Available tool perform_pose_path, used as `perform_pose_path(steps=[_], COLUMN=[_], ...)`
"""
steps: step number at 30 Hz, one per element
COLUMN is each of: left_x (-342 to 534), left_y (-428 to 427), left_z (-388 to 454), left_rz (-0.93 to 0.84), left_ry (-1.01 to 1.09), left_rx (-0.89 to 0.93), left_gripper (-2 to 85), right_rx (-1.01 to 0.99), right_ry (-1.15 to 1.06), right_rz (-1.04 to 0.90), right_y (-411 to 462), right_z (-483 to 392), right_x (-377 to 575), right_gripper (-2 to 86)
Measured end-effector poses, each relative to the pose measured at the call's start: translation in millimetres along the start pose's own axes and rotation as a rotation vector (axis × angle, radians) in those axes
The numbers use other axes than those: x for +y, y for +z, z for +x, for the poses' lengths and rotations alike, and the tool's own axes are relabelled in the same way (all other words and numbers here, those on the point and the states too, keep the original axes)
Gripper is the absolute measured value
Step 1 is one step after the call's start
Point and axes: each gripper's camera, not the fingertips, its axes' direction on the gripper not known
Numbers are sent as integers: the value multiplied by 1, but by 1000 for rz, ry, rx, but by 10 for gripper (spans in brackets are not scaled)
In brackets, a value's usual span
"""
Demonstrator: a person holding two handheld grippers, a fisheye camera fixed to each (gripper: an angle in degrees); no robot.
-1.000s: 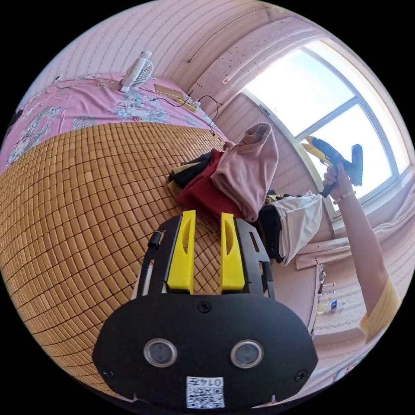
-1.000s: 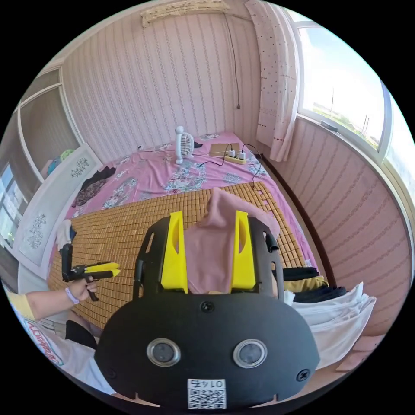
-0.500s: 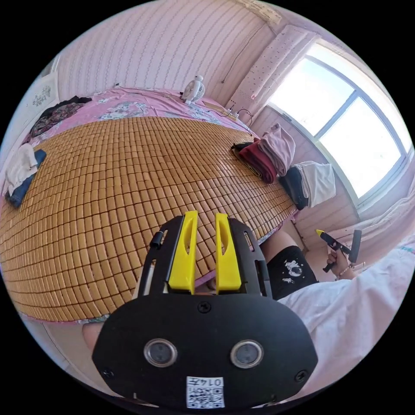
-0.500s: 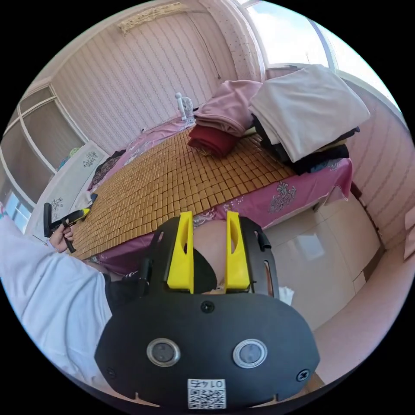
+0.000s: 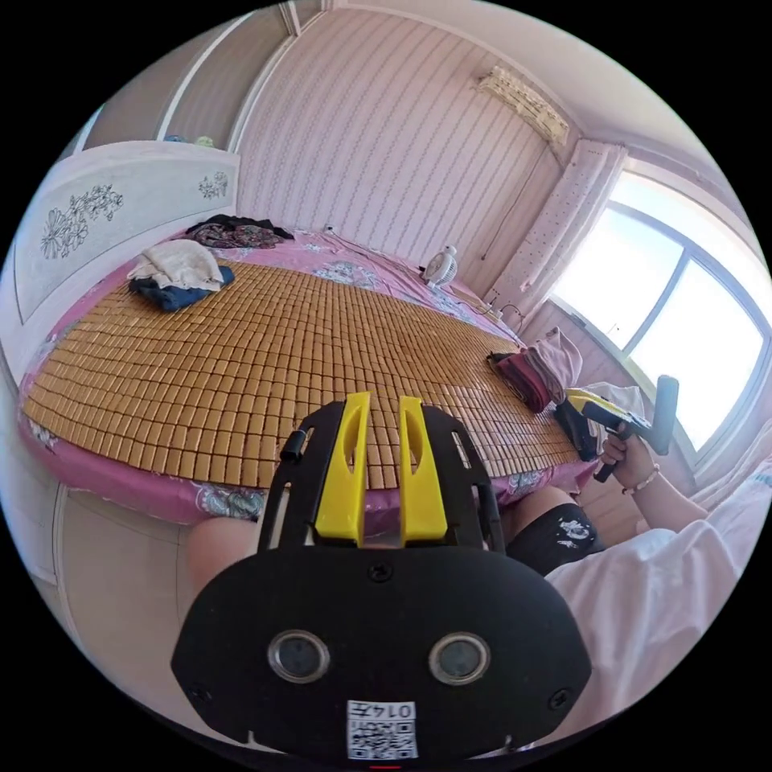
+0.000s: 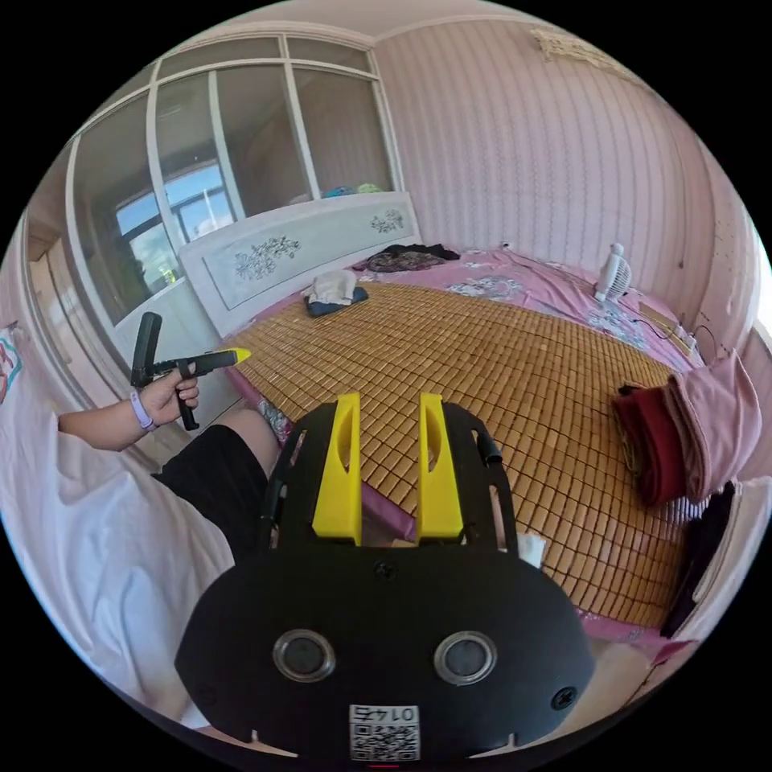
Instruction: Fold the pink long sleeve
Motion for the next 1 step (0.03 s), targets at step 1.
perform_pose_path(steps=[1], left_x=[3], left_y=[-3], left_z=[-4], left_rz=[4], left_ry=[-12], left_rx=[-10], left_gripper=[64], right_rx=[-46], right_ry=[-57], right_rz=[-58], right_y=[22], right_z=[-14], right_x=[-15], right_gripper=[110])
